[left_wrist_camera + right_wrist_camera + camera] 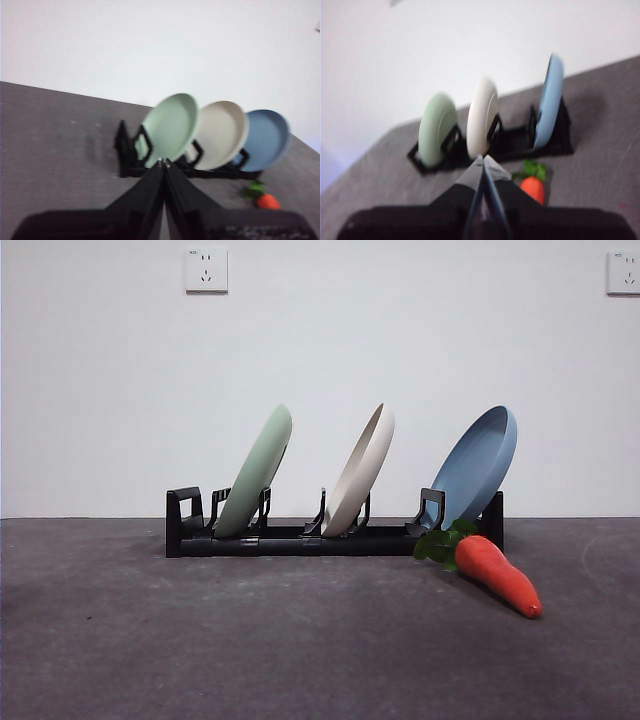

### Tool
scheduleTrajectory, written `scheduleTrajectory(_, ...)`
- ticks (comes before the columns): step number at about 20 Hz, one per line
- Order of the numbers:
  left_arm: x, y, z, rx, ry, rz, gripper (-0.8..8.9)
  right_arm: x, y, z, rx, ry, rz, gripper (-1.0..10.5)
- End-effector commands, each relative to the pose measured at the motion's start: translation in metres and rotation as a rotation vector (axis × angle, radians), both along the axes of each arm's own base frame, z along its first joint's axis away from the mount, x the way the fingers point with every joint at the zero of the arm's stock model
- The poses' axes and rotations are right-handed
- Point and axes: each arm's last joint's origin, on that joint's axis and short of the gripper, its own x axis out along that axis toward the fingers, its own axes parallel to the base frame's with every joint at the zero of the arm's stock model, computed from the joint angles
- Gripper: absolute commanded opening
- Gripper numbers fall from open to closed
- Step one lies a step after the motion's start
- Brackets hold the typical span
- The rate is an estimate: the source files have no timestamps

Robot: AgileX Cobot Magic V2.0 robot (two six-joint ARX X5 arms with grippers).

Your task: Take the green plate from the plate rack,put the plate on the table,take the carrot from the table,put the carrot in the plate

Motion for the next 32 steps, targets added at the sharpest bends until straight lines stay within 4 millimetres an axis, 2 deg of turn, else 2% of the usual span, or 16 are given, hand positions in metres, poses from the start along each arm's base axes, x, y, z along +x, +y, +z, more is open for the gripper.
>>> scheduleTrajectory(1, -0.001, -0.002, 0.019, 0.015, 0.007, -0.069, -0.07, 0.002, 0.002, 0.023, -0.109, 0.032, 0.063, -0.1)
scheduleTrajectory(7, 0.005, -0.006, 0.048, 0.079, 0.102, -0.271, -0.08, 0.011, 0.005, 0.066, -0.288, 0.202, 0.164, -0.1)
scheduleTrajectory(11, 0.01, -0.008, 0.058, 0.129, 0.188, -0.365, -0.08, 0.017, 0.006, 0.083, -0.382, 0.324, 0.212, -0.1)
scheduleTrajectory(15, 0.014, -0.009, 0.063, 0.159, 0.273, -0.439, -0.08, 0.02, 0.006, 0.086, -0.443, 0.462, 0.263, -0.1)
scheduleTrajectory(20, 0.016, -0.009, 0.062, 0.176, 0.373, -0.461, 0.02, 0.026, 0.007, 0.076, -0.474, 0.606, 0.304, 0.0)
scheduleTrajectory(21, 0.016, -0.009, 0.062, 0.17, 0.378, -0.459, 0.28, 0.027, 0.007, 0.075, -0.474, 0.611, 0.304, 0.1)
scheduleTrajectory(22, 0.016, -0.009, 0.062, 0.163, 0.382, -0.457, 1.48, 0.027, 0.008, 0.075, -0.474, 0.611, 0.304, 0.7)
scheduleTrajectory(23, 0.016, -0.009, 0.062, 0.148, 0.39, -0.452, 3.64, 0.027, 0.008, 0.076, -0.473, 0.608, 0.303, 2.1)
scheduleTrajectory(24, 0.016, -0.009, 0.062, 0.143, 0.392, -0.45, 5.35, 0.027, 0.008, 0.076, -0.471, 0.608, 0.302, 3.5)
scheduleTrajectory(25, 0.016, -0.009, 0.062, 0.138, 0.395, -0.449, 6.07, 0.027, 0.008, 0.076, -0.471, 0.609, 0.302, 5.0)
scheduleTrajectory(26, 0.016, -0.009, 0.062, 0.135, 0.396, -0.448, 6.04, 0.027, 0.008, 0.076, -0.47, 0.609, 0.302, 5.8)
scheduleTrajectory(32, 0.027, -0.008, 0.07, 0.138, 0.341, -0.439, 6.03, 0.027, 0.008, 0.076, -0.47, 0.609, 0.302, 5.7)
